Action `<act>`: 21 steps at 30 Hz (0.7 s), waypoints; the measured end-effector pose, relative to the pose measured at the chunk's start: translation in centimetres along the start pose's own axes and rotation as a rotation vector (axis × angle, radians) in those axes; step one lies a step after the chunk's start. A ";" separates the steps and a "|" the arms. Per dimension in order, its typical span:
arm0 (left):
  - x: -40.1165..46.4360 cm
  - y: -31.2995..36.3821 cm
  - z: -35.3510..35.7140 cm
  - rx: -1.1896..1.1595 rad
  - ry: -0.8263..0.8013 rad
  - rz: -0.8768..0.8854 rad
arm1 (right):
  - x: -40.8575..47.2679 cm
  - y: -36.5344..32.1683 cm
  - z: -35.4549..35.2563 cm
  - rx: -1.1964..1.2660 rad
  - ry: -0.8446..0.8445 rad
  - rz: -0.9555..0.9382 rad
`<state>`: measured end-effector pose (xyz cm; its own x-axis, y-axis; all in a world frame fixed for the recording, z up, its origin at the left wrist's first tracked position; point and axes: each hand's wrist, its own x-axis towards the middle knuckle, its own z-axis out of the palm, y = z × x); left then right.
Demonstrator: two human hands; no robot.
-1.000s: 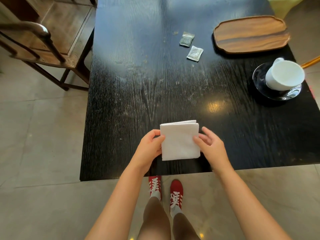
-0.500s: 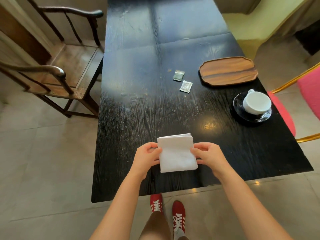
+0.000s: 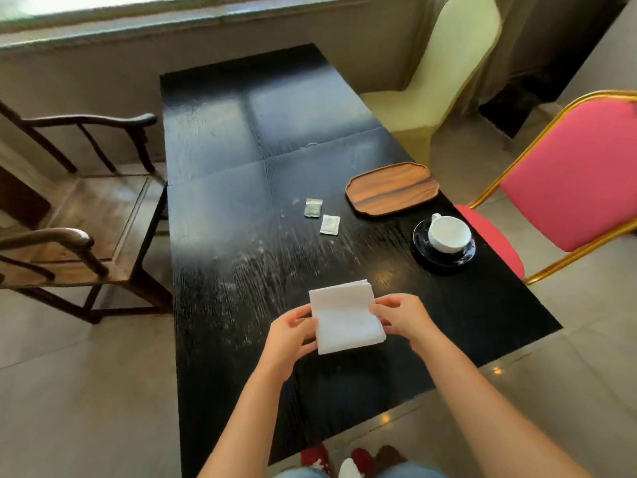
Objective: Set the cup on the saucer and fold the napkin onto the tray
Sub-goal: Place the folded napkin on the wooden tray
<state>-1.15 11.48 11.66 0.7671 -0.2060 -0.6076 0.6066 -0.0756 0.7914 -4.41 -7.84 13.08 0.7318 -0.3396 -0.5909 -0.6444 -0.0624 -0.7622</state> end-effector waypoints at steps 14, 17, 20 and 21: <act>6.8 2.5 5.2 0.044 0.044 0.015 | 7.5 -2.0 -4.4 -0.005 -0.104 0.005; 9.4 2.7 7.8 0.042 0.097 -0.014 | 11.2 -1.9 -6.2 -0.035 -0.137 0.023; 11.8 2.8 10.7 0.025 0.170 -0.069 | 15.0 -2.1 -8.4 -0.077 -0.176 0.027; 12.4 2.8 11.5 0.026 0.190 -0.089 | 16.2 -2.1 -9.1 -0.097 -0.189 0.030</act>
<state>7.66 -2.50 7.10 0.7379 -0.0096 -0.6748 0.6699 -0.1113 0.7341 6.75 -21.73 7.55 0.7345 -0.1611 -0.6592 -0.6783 -0.1476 -0.7198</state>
